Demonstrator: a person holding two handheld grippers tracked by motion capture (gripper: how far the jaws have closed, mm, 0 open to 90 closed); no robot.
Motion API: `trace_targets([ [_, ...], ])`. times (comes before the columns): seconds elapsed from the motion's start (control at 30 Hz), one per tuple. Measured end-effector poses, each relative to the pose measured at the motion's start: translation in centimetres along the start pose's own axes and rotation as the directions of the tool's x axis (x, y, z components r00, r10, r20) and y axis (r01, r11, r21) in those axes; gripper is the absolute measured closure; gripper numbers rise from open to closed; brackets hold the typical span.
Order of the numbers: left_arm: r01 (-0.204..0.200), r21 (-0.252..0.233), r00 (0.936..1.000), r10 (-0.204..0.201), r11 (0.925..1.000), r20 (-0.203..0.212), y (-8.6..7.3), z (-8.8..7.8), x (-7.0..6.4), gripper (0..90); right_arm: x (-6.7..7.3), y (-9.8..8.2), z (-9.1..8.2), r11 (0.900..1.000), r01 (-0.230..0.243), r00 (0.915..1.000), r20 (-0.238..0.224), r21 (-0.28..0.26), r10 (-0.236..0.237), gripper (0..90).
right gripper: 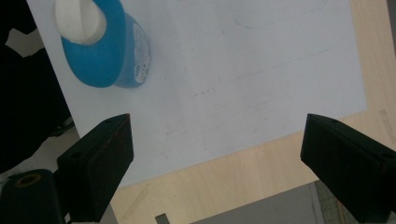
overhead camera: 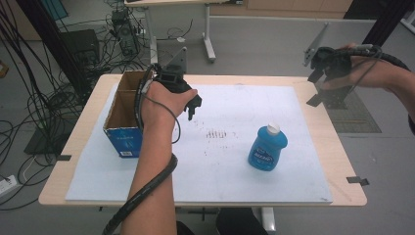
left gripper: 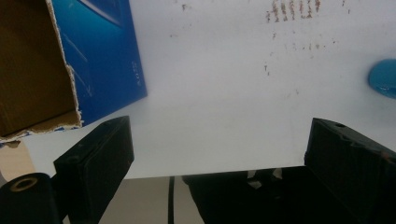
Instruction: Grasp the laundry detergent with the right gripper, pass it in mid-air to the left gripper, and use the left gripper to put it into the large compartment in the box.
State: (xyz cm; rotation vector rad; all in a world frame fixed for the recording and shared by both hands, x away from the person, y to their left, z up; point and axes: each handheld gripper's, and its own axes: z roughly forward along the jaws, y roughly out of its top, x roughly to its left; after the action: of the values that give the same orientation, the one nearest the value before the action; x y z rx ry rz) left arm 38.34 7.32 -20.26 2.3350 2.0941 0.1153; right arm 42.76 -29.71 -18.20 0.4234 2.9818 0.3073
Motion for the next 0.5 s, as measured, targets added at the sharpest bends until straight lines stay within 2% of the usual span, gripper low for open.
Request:
trace_targets([
  [0.07,-0.011,0.004,0.9999,0.011,0.9999,-0.001,0.0,-0.1,0.0,8.3,0.4,-0.5,0.1,1.000,0.014,0.9999,-0.005,-0.012,-0.014,9.4],
  [0.17,-0.005,-0.001,1.0000,0.005,1.0000,-0.001,-0.1,0.0,-0.1,8.2,1.1,-1.4,0.6,0.999,0.021,0.9997,-0.015,-0.024,-0.022,9.3],
  [0.23,-0.009,0.002,1.0000,0.009,1.0000,-0.001,-0.2,0.0,-0.1,8.2,1.5,-2.2,1.1,0.998,0.033,0.9993,-0.018,-0.052,-0.034,8.9],
  [0.37,-0.009,0.002,1.0000,0.009,1.0000,0.000,-0.3,0.1,-0.1,8.2,2.5,-3.3,2.1,0.995,0.040,0.9985,-0.033,-0.092,-0.043,8.2],
  [0.5,-0.015,0.003,0.9999,0.015,0.9999,-0.001,-0.4,0.1,-0.1,8.1,3.3,-4.0,3.1,0.993,0.040,0.9982,-0.041,-0.110,-0.044,7.7],
])
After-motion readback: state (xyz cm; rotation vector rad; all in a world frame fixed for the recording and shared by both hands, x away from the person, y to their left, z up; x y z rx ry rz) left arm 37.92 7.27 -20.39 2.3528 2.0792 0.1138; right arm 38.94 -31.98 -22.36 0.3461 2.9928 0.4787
